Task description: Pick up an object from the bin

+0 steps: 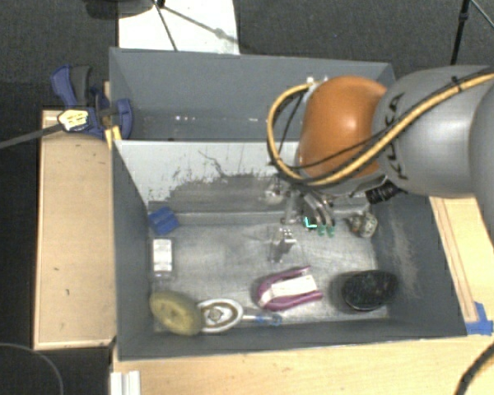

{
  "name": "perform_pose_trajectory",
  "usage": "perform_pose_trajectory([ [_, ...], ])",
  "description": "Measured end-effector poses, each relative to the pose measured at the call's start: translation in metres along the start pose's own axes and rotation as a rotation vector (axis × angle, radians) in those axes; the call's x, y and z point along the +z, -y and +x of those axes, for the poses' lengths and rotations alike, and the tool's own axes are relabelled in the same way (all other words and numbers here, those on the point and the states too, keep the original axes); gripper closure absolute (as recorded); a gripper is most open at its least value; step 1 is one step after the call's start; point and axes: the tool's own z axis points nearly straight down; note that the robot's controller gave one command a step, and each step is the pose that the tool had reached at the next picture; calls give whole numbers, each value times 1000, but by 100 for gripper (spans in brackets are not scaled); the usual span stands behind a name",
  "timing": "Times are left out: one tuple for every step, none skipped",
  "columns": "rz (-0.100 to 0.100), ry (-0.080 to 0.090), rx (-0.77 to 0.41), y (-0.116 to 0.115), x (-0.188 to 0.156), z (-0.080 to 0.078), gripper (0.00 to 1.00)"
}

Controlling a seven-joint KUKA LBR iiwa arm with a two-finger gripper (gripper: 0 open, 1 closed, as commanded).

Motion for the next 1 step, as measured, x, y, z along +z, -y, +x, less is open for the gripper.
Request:
perform_pose_trajectory([
  [1, -3, 33, 3, 25, 92, 0],
])
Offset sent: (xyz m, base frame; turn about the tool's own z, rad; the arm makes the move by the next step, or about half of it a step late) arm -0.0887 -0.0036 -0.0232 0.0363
